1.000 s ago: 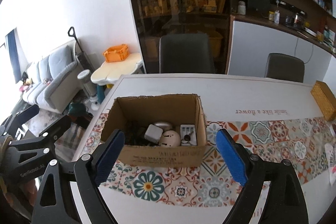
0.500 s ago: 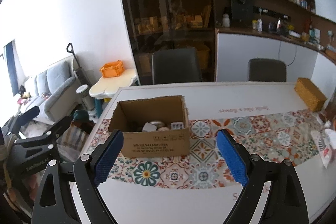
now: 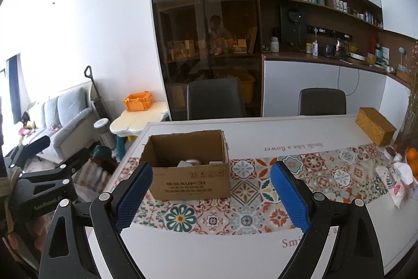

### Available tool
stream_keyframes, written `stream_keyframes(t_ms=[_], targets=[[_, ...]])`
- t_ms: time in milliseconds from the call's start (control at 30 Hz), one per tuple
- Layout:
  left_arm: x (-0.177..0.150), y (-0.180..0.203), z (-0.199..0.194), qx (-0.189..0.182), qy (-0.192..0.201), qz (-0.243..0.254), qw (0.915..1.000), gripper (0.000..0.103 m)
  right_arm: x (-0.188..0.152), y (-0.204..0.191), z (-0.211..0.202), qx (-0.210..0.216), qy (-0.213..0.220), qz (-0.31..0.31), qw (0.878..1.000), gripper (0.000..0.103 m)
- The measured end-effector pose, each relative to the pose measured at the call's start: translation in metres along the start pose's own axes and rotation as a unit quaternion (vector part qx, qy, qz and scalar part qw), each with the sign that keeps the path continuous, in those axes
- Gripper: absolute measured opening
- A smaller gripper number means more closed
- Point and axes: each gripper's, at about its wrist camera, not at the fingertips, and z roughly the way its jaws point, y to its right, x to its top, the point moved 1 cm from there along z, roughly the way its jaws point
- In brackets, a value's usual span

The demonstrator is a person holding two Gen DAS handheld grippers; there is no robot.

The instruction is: Organize rigid objects

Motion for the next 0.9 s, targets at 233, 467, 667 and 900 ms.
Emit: stream_keyframes(t_ms=[233, 467, 667, 900], targets=[[0.001, -0.002, -0.008, 0.005, 0.013, 0.001, 0.9999, 0.103, 0.001, -0.001, 0.001, 0.003, -0.001, 0.0, 1.0, 0.092], [0.0, -0.003, -0.01, 0.003, 0.011, 0.0, 0.9999, 0.103, 0.002, -0.004, -0.002, 0.001, 0.001, -0.008, 1.0, 0.092], [-0.001, -0.002, -0.011, 0.002, 0.01, 0.001, 1.0, 0.103, 0.004, -0.005, -0.002, -0.002, -0.001, -0.007, 1.0, 0.092], [0.0, -0.003, -0.011, 0.003, 0.01, 0.001, 0.9999, 0.103, 0.004, -0.005, -0.003, -0.004, 0.0, -0.007, 1.0, 0.092]])
